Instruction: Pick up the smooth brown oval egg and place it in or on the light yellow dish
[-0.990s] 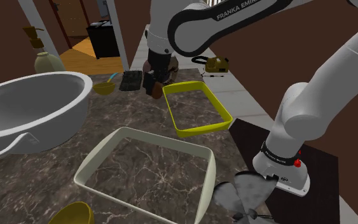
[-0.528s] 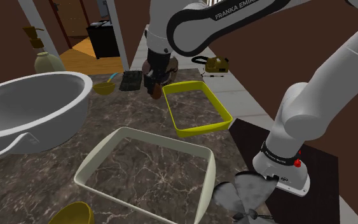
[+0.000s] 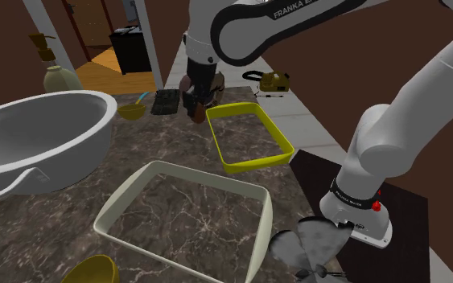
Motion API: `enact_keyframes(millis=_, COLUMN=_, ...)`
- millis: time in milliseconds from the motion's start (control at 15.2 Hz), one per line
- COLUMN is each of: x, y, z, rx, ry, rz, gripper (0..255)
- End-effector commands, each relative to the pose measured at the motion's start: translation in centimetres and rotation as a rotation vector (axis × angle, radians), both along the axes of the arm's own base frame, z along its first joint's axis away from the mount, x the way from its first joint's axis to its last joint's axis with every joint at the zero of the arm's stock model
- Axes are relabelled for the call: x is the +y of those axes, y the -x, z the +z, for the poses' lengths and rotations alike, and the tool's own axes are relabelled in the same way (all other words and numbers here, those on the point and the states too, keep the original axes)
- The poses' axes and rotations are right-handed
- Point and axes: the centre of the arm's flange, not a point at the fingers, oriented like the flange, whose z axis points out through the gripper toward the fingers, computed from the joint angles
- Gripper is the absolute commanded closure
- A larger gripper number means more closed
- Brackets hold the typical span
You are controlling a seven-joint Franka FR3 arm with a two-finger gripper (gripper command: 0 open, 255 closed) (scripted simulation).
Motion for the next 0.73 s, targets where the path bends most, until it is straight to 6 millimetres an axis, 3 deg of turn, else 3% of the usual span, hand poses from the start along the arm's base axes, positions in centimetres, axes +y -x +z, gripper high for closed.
enact_keyframes(millis=0, x=-0.1, y=0.0, z=1.0, rx=0.003, ry=0.001, rz=-0.001, gripper=255)
enact_keyframes(millis=660, x=-0.1, y=0.0, z=6.3, rx=0.003, ry=0.001, rz=-0.001, gripper=255)
